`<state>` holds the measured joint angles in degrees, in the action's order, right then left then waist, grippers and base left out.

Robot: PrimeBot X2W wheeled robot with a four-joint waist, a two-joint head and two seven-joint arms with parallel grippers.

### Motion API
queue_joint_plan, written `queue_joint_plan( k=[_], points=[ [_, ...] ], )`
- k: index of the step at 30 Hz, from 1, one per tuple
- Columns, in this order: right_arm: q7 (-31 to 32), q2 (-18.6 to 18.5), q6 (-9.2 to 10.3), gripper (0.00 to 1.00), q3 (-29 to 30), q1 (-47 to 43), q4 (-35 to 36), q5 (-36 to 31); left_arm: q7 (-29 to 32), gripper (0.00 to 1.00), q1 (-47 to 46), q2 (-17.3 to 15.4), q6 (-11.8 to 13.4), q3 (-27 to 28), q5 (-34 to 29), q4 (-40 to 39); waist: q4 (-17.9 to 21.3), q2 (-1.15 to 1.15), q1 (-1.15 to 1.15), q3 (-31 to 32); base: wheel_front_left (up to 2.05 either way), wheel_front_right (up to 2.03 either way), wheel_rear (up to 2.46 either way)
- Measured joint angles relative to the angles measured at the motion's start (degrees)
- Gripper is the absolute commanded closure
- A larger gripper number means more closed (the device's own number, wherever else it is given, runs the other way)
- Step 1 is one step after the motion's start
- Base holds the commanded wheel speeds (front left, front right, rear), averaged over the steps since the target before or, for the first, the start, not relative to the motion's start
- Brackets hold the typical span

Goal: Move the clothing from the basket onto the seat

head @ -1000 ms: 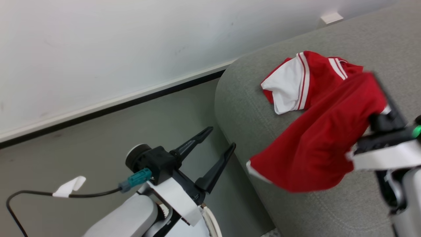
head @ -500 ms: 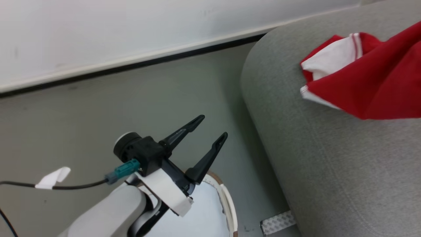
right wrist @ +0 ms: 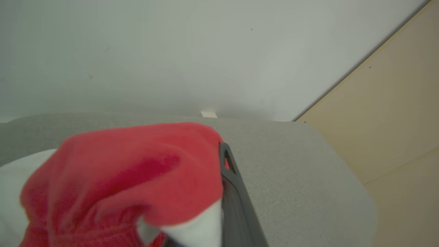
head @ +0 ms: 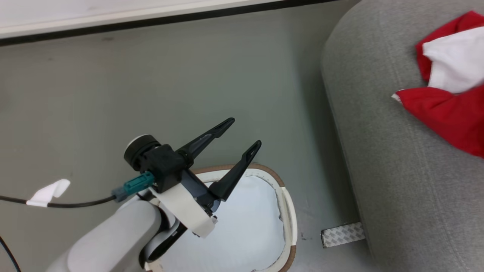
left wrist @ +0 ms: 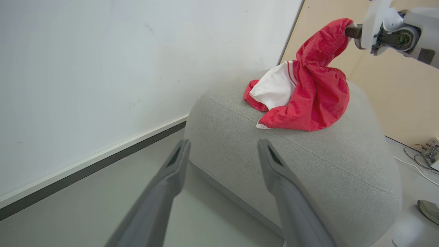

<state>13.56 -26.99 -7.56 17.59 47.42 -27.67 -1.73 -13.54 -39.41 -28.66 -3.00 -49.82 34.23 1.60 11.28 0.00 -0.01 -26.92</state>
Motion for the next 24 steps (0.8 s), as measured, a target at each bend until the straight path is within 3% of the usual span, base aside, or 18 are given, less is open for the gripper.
queue_joint_plan(
  k=[11,12,13,14,15,16,24],
  points=[
    [11.0,2.4,0.01,1.00,2.7,-4.1,-7.3,-3.1,-0.2,0.00,-0.3,0.1,-0.1,0.2,0.0,0.3,-2.0,0.00,0.00,-1.9,0.00,0.00,0.00],
    [11.2,2.4,0.01,0.96,2.7,-4.1,-7.1,-3.1,-0.2,0.00,-0.3,0.0,-0.1,0.2,0.0,0.4,-1.9,0.00,0.00,-1.9,0.00,0.00,0.00],
    [11.2,2.4,0.01,0.84,2.6,-4.1,-6.7,-3.1,-0.2,0.00,-0.3,-0.1,-0.1,0.3,0.0,0.4,-1.9,0.00,0.00,-1.9,0.00,0.00,0.00],
    [11.5,2.5,0.01,0.84,2.6,-4.1,-6.2,-3.1,-0.2,0.00,-0.3,-0.1,0.0,0.3,0.0,0.5,-1.8,0.00,0.00,-1.9,0.00,0.00,0.00],
    [11.7,2.7,0.01,0.32,2.5,-4.2,-5.9,-3.1,-0.2,0.00,-0.3,-0.1,0.0,0.3,0.0,0.6,-1.7,0.00,0.00,-1.8,0.00,0.00,0.00],
    [11.9,2.8,0.01,0.00,2.2,-4.4,-5.7,-3.1,-0.2,0.00,-0.3,-0.1,0.0,0.3,0.0,0.8,-1.6,0.00,0.00,-1.5,0.00,0.00,0.00],
    [15.0,1.9,0.01,0.00,-2.1,-6.9,-5.4,-1.2,-0.7,0.00,1.3,0.9,0.4,0.1,1.4,2.8,-0.6,0.00,0.01,3.0,0.00,0.00,0.00]
  ],
)
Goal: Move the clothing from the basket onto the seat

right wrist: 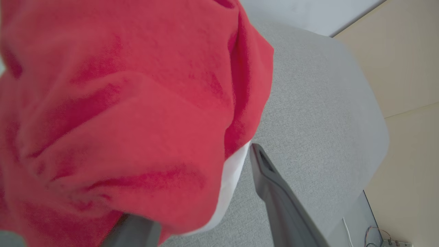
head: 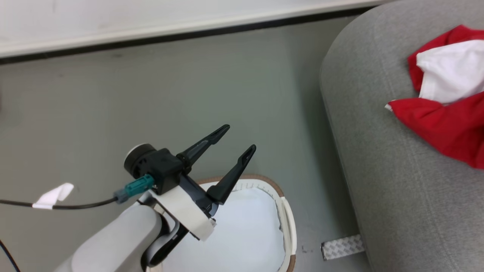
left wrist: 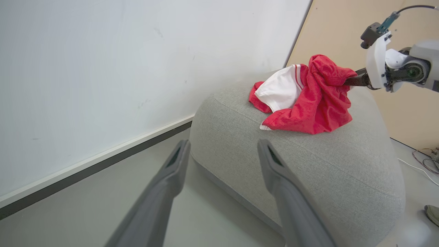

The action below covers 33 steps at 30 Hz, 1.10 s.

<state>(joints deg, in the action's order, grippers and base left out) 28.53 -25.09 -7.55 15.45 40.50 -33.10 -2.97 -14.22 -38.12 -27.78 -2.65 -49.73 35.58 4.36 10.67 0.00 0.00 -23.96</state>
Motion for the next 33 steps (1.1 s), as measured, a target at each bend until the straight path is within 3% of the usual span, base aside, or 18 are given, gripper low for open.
queue_joint_plan(
  k=[5,13,24,33],
  points=[
    [4.4,-1.8,-0.01,0.00,-4.9,-3.5,0.4,5.0,-0.4,0.00,2.1,0.5,0.8,0.6,0.6,1.2,0.8,0.00,0.00,4.3,0.00,0.00,0.00],
    [8.6,-7.5,0.00,0.00,-10.7,-10.2,7.0,13.3,-0.7,0.00,6.9,1.1,2.7,3.0,1.9,2.1,1.7,0.00,0.00,11.8,0.00,0.00,0.00],
    [3.2,-8.8,0.00,0.00,-16.6,-12.9,20.6,17.3,-0.8,0.00,13.2,0.1,6.2,12.9,3.7,0.3,0.9,0.00,0.01,20.7,0.00,0.00,0.00],
    [-6.5,-5.1,0.00,0.00,-19.2,-12.6,25.2,21.1,-0.8,0.00,20.1,-0.5,8.8,21.9,4.4,-1.4,-2.7,0.00,0.01,24.0,0.00,0.00,0.00]
  ],
)
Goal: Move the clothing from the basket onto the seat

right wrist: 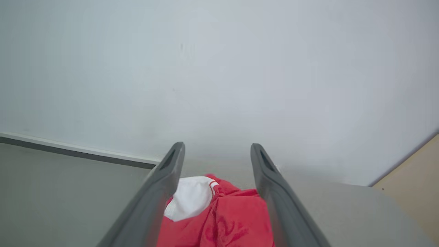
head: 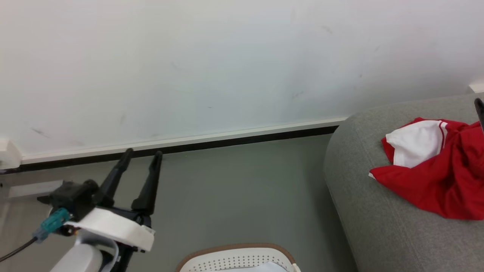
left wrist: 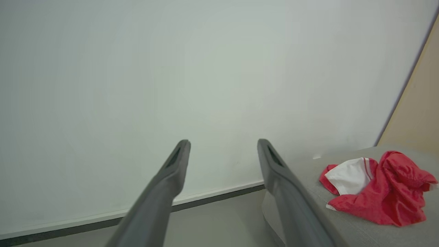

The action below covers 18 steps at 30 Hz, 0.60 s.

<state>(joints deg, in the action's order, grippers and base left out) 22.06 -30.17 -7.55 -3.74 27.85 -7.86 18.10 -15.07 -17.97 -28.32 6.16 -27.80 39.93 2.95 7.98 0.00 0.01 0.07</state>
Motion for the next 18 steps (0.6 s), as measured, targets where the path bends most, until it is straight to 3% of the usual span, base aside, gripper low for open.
queue_joint_plan(
  k=[11,18],
  points=[
    [-13.1,12.0,0.00,0.00,2.9,-8.6,5.1,2.2,0.0,0.00,9.4,1.5,1.0,8.5,2.4,-0.8,-4.6,0.00,0.00,1.9,0.00,0.00,0.00],
    [-21.7,19.3,0.00,0.00,2.6,-17.4,5.0,-0.5,0.0,0.00,14.7,5.6,1.5,14.4,-2.9,-1.6,-6.4,0.00,0.00,2.2,0.00,0.00,0.00]
  ],
)
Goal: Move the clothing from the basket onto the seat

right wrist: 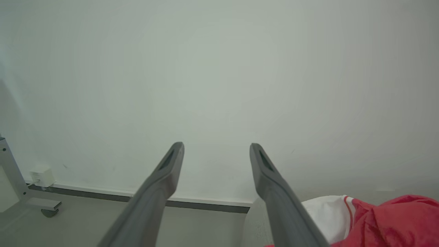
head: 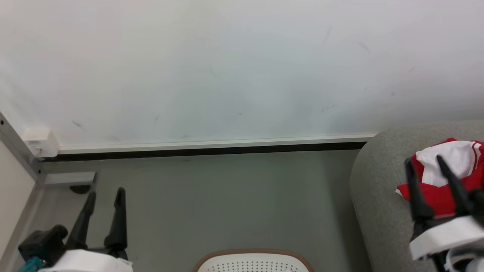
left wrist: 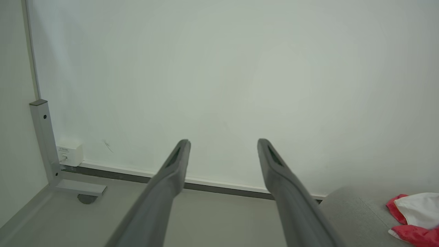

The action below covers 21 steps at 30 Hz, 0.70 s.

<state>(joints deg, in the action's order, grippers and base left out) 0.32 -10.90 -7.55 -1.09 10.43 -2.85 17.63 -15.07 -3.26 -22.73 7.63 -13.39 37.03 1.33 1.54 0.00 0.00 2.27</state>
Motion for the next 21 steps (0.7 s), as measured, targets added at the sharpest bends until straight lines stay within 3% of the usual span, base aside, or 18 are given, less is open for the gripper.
queue_joint_plan(
  k=[9,21],
  points=[
    [-10.1,5.6,0.00,0.00,-4.1,-7.0,-4.8,-3.4,0.0,0.00,4.2,4.9,-3.1,4.5,-6.0,2.0,-0.9,0.00,0.00,-0.2,0.00,0.00,0.00],
    [-13.6,7.9,0.00,0.00,-5.5,-7.5,-8.7,-5.3,0.0,0.00,5.0,9.5,-7.8,7.3,-11.4,5.6,0.0,0.00,0.00,-0.1,0.00,0.00,0.00]
  ],
)
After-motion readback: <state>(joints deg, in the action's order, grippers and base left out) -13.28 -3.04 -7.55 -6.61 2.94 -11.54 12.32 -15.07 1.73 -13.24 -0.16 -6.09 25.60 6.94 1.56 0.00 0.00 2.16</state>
